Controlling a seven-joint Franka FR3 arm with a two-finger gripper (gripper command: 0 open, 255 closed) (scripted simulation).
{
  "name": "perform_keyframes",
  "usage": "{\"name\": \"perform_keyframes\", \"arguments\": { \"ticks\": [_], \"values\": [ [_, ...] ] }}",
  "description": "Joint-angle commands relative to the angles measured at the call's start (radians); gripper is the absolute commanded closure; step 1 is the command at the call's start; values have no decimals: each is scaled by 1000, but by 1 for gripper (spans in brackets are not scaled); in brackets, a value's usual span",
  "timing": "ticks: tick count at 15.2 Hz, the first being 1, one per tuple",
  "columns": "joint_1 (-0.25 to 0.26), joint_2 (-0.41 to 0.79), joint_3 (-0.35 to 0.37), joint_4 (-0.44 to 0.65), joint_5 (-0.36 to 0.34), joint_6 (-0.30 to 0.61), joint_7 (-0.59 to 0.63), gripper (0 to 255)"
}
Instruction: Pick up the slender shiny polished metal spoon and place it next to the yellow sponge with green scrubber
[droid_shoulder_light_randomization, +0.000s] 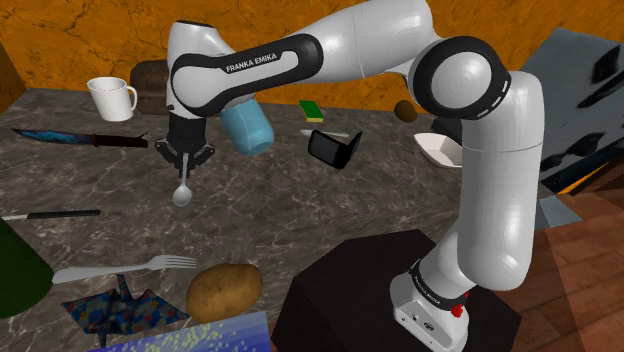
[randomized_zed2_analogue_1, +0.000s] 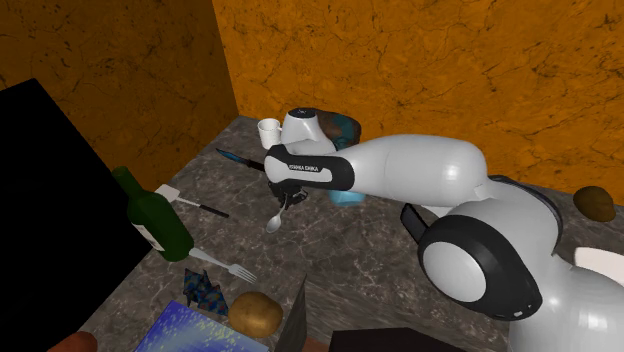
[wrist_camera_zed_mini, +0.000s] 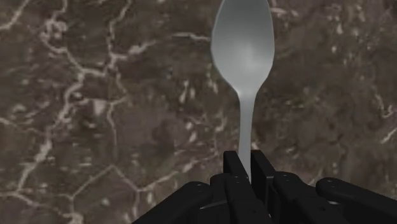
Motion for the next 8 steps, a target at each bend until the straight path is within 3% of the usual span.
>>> {"name": "perform_keyframes", "arguments": {
  "ticks": [1,8],
  "values": [
    [0,1,0,-1,0,0,0,255],
    [-2,-17,4,14,5,-32,2,255]
  ]
}}
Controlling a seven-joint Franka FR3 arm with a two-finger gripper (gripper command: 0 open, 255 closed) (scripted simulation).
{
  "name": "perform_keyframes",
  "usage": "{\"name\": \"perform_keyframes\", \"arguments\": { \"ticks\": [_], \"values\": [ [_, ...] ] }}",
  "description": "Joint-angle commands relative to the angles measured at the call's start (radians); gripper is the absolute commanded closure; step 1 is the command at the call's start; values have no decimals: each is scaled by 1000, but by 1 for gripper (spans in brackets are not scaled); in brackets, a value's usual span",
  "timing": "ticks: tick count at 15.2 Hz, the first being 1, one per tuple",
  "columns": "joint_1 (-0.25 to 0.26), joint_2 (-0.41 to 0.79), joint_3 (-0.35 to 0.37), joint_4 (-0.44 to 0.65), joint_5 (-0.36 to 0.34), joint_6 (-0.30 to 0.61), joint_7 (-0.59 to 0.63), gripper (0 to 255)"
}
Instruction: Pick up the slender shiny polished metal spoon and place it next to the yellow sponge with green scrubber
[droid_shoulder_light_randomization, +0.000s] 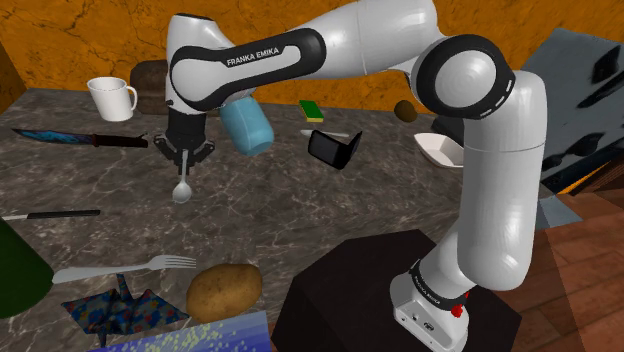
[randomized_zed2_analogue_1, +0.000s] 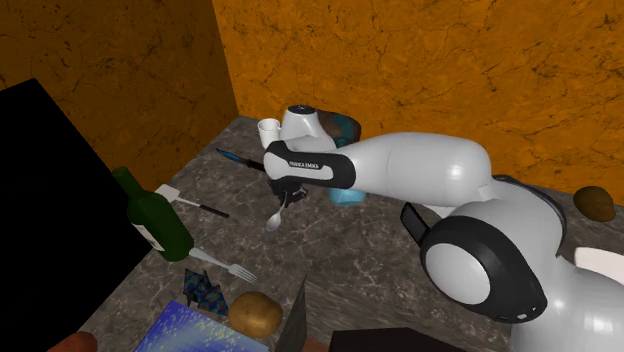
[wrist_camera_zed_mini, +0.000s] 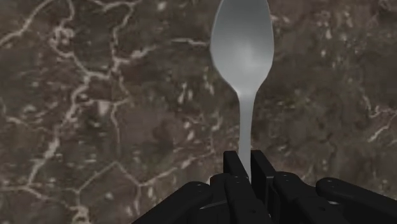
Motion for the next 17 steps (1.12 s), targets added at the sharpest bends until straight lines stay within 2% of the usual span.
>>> {"name": "perform_keyframes", "arguments": {
  "ticks": [1,16,17],
  "values": [
    [-1,-8,2,11,2,-19,1,255],
    [-4,-65,14,117,17,-178,14,255],
    [-25,-86,13,87,27,-171,-8,255]
  ]
}}
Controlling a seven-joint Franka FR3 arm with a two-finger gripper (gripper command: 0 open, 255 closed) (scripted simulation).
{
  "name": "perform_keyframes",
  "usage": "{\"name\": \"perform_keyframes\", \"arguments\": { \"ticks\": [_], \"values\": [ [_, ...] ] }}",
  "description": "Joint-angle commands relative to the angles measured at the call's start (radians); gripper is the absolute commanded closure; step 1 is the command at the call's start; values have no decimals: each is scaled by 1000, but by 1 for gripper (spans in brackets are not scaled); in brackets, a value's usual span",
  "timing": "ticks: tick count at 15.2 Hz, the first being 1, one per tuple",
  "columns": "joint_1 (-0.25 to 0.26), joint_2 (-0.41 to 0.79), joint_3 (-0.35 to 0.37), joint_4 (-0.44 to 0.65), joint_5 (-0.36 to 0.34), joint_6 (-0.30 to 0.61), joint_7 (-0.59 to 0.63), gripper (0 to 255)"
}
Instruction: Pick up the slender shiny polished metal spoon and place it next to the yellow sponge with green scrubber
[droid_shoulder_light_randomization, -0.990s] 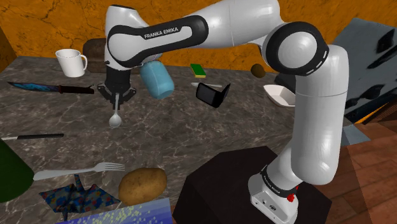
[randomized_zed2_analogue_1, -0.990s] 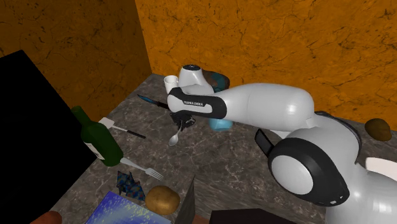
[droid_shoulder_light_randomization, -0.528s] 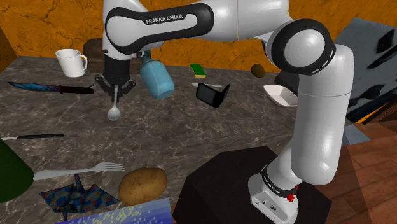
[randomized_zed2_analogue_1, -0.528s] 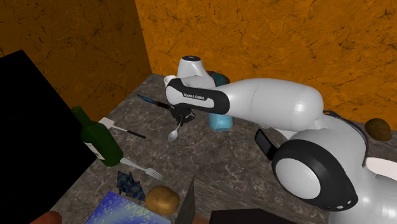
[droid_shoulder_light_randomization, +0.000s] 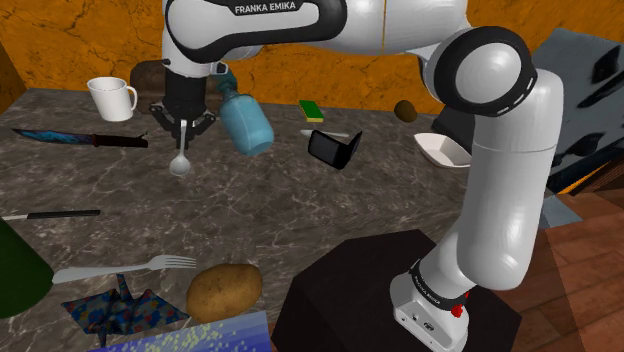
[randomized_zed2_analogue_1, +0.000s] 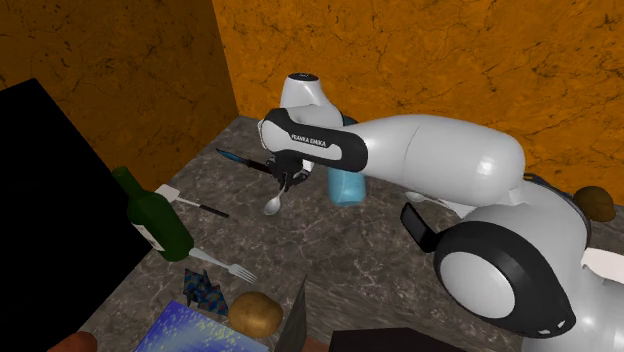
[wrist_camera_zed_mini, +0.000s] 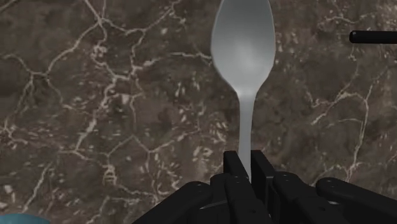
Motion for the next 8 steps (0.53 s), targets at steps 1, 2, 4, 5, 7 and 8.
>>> {"name": "perform_keyframes", "arguments": {
  "ticks": [1,2,4,5,7,8],
  "values": [
    [-32,-33,-2,-39,15,2,-32,255],
    [-52,-53,-4,-66,24,7,-55,255],
    [-92,-88,-9,-113,42,13,-101,255],
    [-111,-104,-13,-135,50,16,-124,255],
    [-148,-133,-21,-173,66,18,-171,255],
    [-166,-147,-26,-189,73,18,-194,255]
  ]
}}
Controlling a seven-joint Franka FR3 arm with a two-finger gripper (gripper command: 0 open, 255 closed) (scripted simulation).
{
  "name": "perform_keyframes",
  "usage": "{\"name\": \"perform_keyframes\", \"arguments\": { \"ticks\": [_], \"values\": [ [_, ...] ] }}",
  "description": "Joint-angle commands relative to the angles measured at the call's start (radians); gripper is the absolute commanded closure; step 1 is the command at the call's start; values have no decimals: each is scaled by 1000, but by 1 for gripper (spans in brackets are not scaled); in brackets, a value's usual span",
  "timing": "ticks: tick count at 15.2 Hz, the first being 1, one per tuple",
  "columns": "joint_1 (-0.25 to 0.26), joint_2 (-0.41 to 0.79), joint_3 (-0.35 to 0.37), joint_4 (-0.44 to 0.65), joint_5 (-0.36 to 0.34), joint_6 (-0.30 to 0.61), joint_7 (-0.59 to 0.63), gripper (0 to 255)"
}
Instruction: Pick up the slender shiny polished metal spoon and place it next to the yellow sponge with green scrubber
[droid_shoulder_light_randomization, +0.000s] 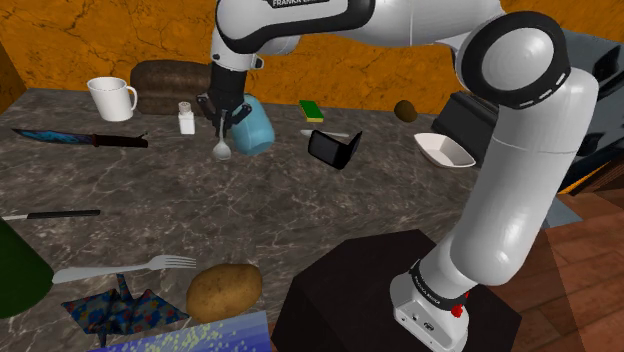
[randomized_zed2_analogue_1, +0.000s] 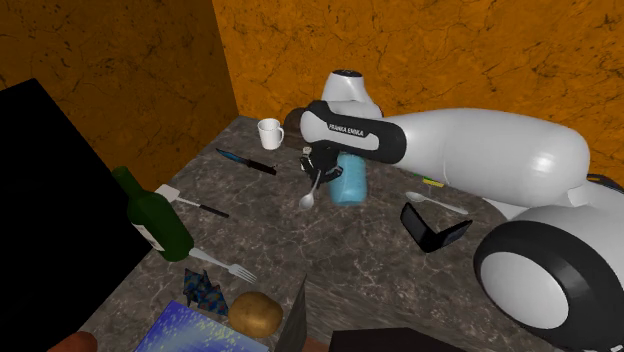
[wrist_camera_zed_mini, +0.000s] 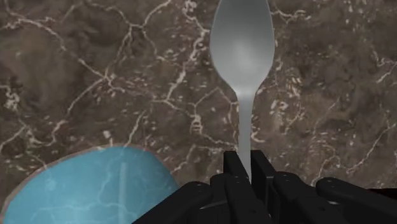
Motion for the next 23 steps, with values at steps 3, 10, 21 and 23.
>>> {"name": "perform_keyframes", "arguments": {
  "ticks": [3,10,21,23],
  "values": [
    [-70,-50,-22,-61,27,-2,-96,255],
    [-177,-99,-72,-114,54,-24,-257,255],
    [-148,-435,-31,-551,11,395,-314,0],
    [-148,-415,-29,-557,2,420,-307,0]
  ]
}}
